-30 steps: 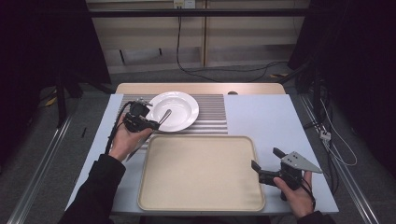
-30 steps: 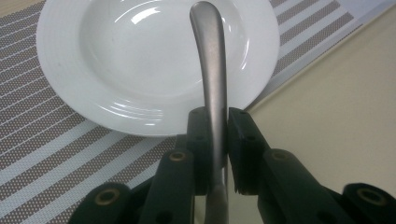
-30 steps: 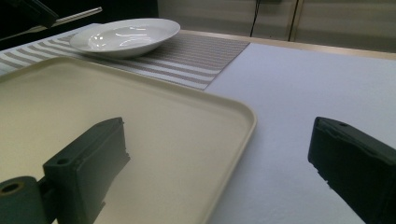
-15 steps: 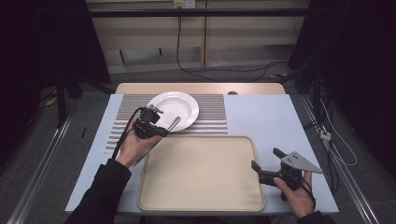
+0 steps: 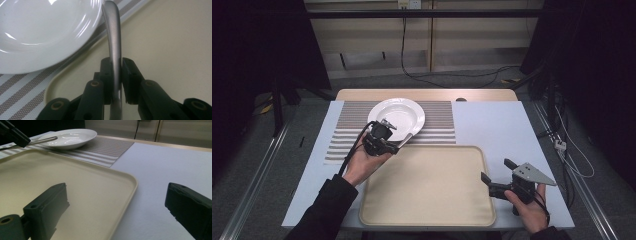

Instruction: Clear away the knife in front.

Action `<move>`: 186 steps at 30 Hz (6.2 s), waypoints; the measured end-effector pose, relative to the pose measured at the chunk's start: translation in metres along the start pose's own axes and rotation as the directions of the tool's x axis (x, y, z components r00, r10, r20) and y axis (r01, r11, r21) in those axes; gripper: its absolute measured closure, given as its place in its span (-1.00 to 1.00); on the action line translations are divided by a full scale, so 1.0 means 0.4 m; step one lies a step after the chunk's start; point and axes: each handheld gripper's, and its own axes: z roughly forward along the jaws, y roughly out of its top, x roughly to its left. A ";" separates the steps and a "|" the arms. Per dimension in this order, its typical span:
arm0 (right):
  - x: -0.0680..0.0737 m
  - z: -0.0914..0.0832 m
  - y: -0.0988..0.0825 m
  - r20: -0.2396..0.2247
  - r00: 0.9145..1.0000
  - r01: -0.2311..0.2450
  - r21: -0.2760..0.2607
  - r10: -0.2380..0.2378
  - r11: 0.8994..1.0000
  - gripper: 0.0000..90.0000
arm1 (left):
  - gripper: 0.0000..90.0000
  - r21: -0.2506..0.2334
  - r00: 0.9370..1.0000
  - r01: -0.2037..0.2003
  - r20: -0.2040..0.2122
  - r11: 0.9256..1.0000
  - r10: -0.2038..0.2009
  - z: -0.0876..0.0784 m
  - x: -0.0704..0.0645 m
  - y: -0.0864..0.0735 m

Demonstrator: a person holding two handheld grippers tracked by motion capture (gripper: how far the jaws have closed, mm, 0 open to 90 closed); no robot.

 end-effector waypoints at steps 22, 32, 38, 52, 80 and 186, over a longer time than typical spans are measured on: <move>0.001 -0.001 0.000 -0.001 1.000 -0.001 0.001 0.001 1.000 -0.90 | 0.77 0.082 0.999 -0.013 0.046 0.997 0.009 0.064 -0.060 -0.015; 0.001 0.001 0.000 -0.002 1.000 0.000 0.002 0.000 1.000 -0.90 | 0.77 0.112 0.998 -0.020 0.059 0.994 0.013 0.083 -0.085 -0.023; 0.002 0.002 0.000 -0.003 1.000 0.000 0.004 0.000 1.000 -0.90 | 0.77 0.114 0.999 -0.015 0.052 0.993 0.010 0.085 -0.088 -0.025; 0.003 0.003 0.000 -0.007 1.000 0.001 0.006 -0.001 1.000 -0.90 | 0.76 0.135 0.999 -0.032 0.010 0.990 0.031 0.087 -0.110 -0.047; 0.000 0.003 -0.001 -0.012 1.000 0.005 0.003 -0.005 1.000 -0.90 | -0.16 -0.005 0.997 -0.050 0.059 0.999 0.051 0.085 -0.093 -0.077; 0.011 0.006 0.000 -0.028 0.999 0.028 0.010 -0.028 1.000 -0.90 | 1.00 0.073 0.998 -0.001 0.058 0.997 -0.003 0.056 -0.031 -0.102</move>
